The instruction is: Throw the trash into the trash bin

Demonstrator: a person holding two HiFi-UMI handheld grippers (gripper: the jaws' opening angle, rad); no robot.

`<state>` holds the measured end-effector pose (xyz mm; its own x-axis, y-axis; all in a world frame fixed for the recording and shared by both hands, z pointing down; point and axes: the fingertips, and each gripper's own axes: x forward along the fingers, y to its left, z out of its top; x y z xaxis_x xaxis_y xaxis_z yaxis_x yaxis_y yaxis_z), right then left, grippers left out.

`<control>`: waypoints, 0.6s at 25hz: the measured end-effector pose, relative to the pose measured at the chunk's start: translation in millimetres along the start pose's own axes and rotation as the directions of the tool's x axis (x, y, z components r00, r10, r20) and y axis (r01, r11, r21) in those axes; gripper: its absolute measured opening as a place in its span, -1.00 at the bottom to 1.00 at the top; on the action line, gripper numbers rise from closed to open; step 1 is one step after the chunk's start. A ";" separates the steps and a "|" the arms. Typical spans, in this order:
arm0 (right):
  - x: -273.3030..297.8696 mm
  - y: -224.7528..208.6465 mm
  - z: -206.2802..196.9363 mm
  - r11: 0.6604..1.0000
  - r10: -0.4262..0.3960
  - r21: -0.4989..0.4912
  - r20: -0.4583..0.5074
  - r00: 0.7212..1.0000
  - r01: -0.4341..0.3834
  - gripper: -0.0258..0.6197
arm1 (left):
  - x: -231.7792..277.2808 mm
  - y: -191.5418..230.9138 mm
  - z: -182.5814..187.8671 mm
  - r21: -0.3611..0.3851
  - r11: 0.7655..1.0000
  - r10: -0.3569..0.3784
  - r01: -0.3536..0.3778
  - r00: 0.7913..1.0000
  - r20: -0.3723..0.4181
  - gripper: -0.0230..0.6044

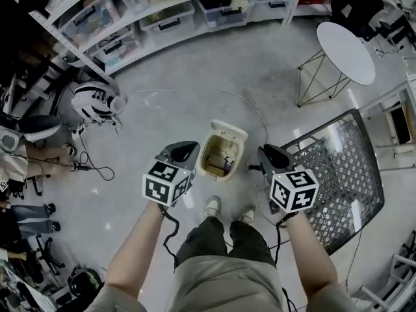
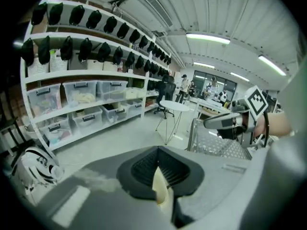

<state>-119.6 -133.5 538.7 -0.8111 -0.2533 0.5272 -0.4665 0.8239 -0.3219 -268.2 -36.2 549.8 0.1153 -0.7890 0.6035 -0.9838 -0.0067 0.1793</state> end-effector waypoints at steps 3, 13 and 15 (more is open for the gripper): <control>-37.5 10.9 43.5 1.000 0.009 0.028 0.101 0.995 -0.012 -0.77 | -26.1 -17.8 47.1 0.015 1.000 0.000 -0.001 0.996 0.085 -0.92; -177.1 46.2 162.5 0.985 0.012 -0.165 0.357 0.934 0.051 -0.86 | -115.6 -87.8 174.1 0.176 0.984 -0.026 -0.030 0.952 0.306 -0.92; -201.0 53.6 176.3 0.964 0.006 -0.247 0.376 0.927 0.094 -0.89 | -127.9 -101.1 191.2 0.244 0.968 -0.017 -0.068 0.944 0.331 -0.92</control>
<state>-43.8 -127.8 276.8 -0.8869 -0.4206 0.1910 -0.4392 0.8959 -0.0667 -209.7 -52.0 305.9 0.0805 -0.9476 0.3092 -0.9931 -0.1028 -0.0565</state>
